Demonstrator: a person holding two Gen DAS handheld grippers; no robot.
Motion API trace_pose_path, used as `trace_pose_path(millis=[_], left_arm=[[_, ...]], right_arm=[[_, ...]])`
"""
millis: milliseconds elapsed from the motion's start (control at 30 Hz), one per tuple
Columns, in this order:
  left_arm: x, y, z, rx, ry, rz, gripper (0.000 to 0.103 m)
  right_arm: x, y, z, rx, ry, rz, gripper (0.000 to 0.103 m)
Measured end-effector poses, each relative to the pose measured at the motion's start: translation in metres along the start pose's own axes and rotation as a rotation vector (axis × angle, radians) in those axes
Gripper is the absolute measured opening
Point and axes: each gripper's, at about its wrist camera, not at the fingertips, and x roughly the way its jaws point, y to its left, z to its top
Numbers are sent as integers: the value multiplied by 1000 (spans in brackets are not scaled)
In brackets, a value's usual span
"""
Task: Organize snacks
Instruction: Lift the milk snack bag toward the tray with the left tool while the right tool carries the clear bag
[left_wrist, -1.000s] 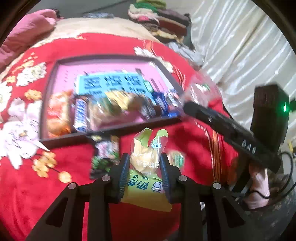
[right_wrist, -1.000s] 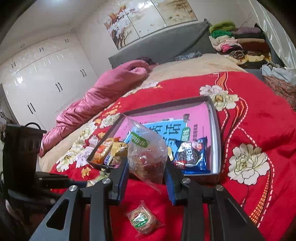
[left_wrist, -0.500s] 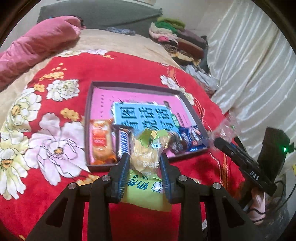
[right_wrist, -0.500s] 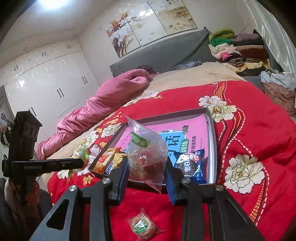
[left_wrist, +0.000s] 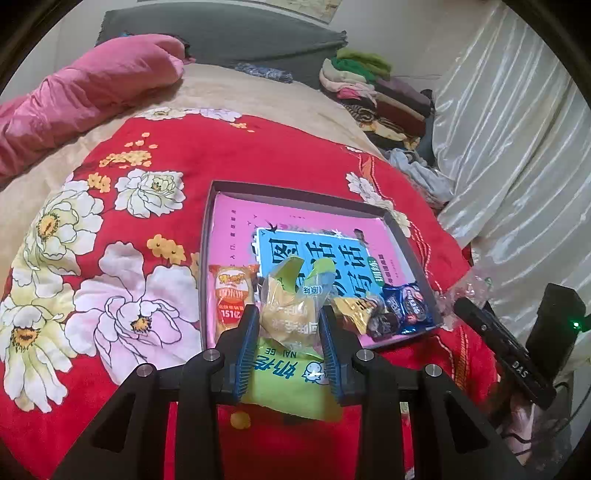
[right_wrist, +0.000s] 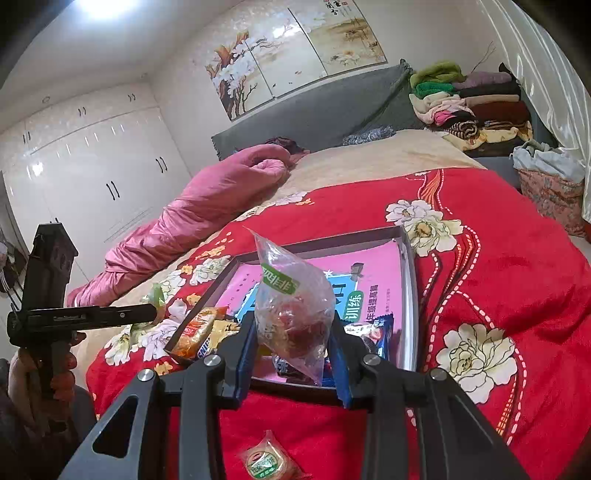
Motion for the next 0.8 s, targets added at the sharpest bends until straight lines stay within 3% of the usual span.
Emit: trace_pose_path(millis=[433, 800], left_arm=[[25, -4, 8, 7, -6, 22, 34], [43, -6, 9, 50, 0, 85, 34]], right_arm=[[15, -2, 2, -1, 20, -8, 36], [21, -2, 3, 2, 34, -12, 36]])
